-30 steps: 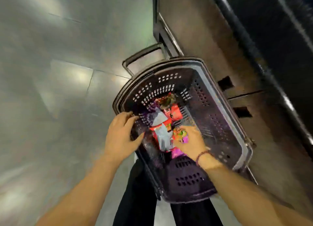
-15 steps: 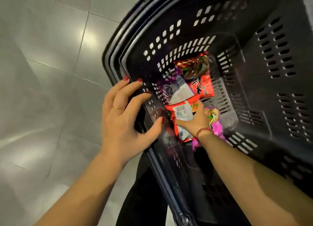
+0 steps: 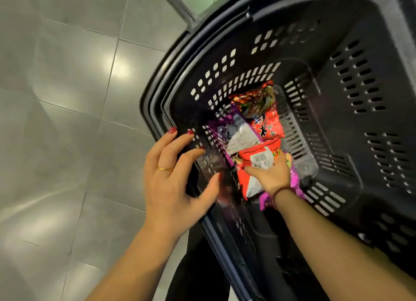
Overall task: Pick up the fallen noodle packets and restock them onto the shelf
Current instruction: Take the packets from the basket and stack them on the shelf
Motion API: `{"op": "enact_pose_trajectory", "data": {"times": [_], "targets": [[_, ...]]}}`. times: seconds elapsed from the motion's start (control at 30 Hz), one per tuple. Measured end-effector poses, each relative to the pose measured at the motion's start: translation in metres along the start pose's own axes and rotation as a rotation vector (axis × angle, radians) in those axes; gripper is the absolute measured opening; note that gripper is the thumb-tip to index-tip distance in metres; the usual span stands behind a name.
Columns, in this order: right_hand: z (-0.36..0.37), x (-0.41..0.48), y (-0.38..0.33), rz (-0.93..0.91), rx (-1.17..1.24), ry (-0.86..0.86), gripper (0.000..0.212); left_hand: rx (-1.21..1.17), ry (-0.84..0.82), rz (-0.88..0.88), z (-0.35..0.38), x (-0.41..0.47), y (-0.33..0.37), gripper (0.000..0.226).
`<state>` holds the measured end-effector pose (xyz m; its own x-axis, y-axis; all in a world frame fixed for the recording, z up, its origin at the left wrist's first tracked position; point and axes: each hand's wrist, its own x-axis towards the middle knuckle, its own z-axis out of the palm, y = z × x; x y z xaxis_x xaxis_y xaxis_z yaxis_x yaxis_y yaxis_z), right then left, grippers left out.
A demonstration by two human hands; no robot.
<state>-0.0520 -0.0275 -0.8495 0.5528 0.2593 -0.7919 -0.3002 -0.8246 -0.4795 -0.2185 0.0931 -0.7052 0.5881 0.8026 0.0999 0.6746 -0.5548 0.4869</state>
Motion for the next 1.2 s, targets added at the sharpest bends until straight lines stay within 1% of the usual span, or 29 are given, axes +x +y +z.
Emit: {"op": "enact_pose_trajectory", "data": {"times": [0.03, 0.1, 0.17, 0.2, 0.27, 0.3, 0.33, 0.37, 0.4, 0.43, 0.47, 0.5, 0.53, 0.6, 0.67, 0.7, 0.73, 0.77, 0.8, 0.83, 0.87, 0.9, 0.93, 0.97, 1.0, 1.07, 1.1, 1.17, 1.2], "targets": [[-0.01, -0.009, -0.005, -0.023, 0.126, 0.004, 0.069, 0.009, -0.014, -0.003, -0.001, -0.001, 0.001, 0.04], [-0.029, -0.028, -0.021, -0.062, 0.331, 0.012, 0.069, 0.054, -0.064, -0.012, -0.005, -0.001, 0.003, 0.043], [-0.048, -0.047, -0.038, -0.106, 0.451, 0.007, 0.069, 0.104, -0.119, -0.019, -0.01, 0.001, 0.009, 0.044], [-0.057, -0.058, -0.049, -0.131, 0.512, 0.003, 0.073, 0.107, -0.135, -0.019, -0.014, 0.002, 0.016, 0.043], [-0.074, -0.081, -0.072, -0.174, 0.627, -0.004, 0.096, 0.007, -0.171, -0.07, -0.019, 0.006, 0.037, 0.035], [-0.081, -0.091, -0.082, -0.204, 0.659, 0.003, 0.106, -0.094, -0.188, -0.173, -0.022, 0.009, 0.052, 0.029], [-0.087, -0.101, -0.092, -0.237, 0.683, 0.002, 0.111, -0.226, -0.217, -0.351, -0.026, 0.015, 0.068, 0.021], [-0.092, -0.11, -0.099, -0.272, 0.695, -0.008, 0.113, -0.382, -0.289, -0.597, -0.03, 0.023, 0.084, 0.014], [-0.096, -0.118, -0.107, -0.3, 0.675, -0.012, 0.113, -0.568, -0.402, -0.87, -0.033, 0.032, 0.099, 0.015], [-0.1, -0.125, -0.113, -0.339, 0.628, -0.023, 0.112, -0.762, -0.532, -1.123, -0.036, 0.04, 0.111, 0.028], [-0.102, -0.13, -0.115, -0.381, 0.58, -0.033, 0.109, -0.945, -0.655, -1.313, -0.038, 0.047, 0.12, 0.045], [-0.103, -0.136, -0.119, -0.424, 0.541, -0.055, 0.106, -1.108, -0.731, -1.417, -0.04, 0.053, 0.127, 0.059], [-0.104, -0.143, -0.123, -0.462, 0.5, -0.071, 0.105, -1.24, -0.748, -1.45, -0.042, 0.058, 0.132, 0.065], [-0.108, -0.152, -0.127, -0.515, 0.459, -0.11, 0.099, -1.391, -0.646, -1.448, -0.043, 0.068, 0.135, 0.06], [-0.117, -0.158, -0.133, -0.53, 0.454, -0.247, 0.09, -1.454, -0.481, -1.409, -0.04, 0.076, 0.127, 0.056], [-0.122, -0.16, -0.137, -0.528, 0.48, -0.316, 0.088, -1.47, -0.412, -1.368, -0.038, 0.08, 0.121, 0.061], [-0.126, -0.159, -0.138, -0.418, 0.602, -0.377, 0.085, -1.477, -0.354, -1.312, -0.037, 0.083, 0.115, 0.067], [-0.129, -0.161, -0.142, -0.289, 0.75, -0.426, 0.072, -1.452, -0.316, -1.26, -0.036, 0.085, 0.108, 0.071], [-0.133, -0.158, -0.139, -0.142, 0.911, -0.43, 0.051, -1.408, -0.297, -1.208, -0.037, 0.087, 0.104, 0.077], [-0.134, -0.157, -0.138, -0.055, 0.992, -0.416, 0.04, -1.362, -0.291, -1.146, -0.038, 0.089, 0.102, 0.085], [-0.133, -0.153, -0.13, -0.047, 1.001, -0.424, 0.056, -1.325, -0.302, -1.066, -0.04, 0.09, 0.101, 0.096], [-0.131, -0.152, -0.127, -0.027, 0.962, -0.405, 0.086, -1.291, -0.315, -0.989, -0.04, 0.09, 0.099, 0.105], [-0.129, -0.152, -0.126, -0.013, 0.921, -0.39, 0.102, -1.267, -0.326, -0.924, -0.039, 0.088, 0.098, 0.111], [-0.126, -0.151, -0.122, 0.0, 0.885, -0.358, 0.102, -1.246, -0.324, -0.891, -0.039, 0.086, 0.097, 0.116], [-0.121, -0.148, -0.121, 0.012, 0.842, -0.334, 0.093, -1.241, -0.316, -0.886, -0.038, 0.083, 0.097, 0.119], [-0.109, -0.143, -0.123, 0.022, 0.821, -0.311, 0.069, -1.296, -0.285, -0.937, -0.036, 0.077, 0.096, 0.104], [-0.102, -0.143, -0.126, 0.02, 0.825, -0.313, 0.068, -1.306, -0.295, -0.969, -0.036, 0.074, 0.095, 0.092], [-0.089, -0.141, -0.126, 0.016, 0.809, -0.342, 0.081, -1.24, -0.41, -0.988, -0.038, 0.072, 0.095, 0.073], [-0.083, -0.141, -0.128, 0.012, 0.782, -0.348, 0.077, -1.189, -0.454, -0.979, -0.04, 0.072, 0.094, 0.067]]}}
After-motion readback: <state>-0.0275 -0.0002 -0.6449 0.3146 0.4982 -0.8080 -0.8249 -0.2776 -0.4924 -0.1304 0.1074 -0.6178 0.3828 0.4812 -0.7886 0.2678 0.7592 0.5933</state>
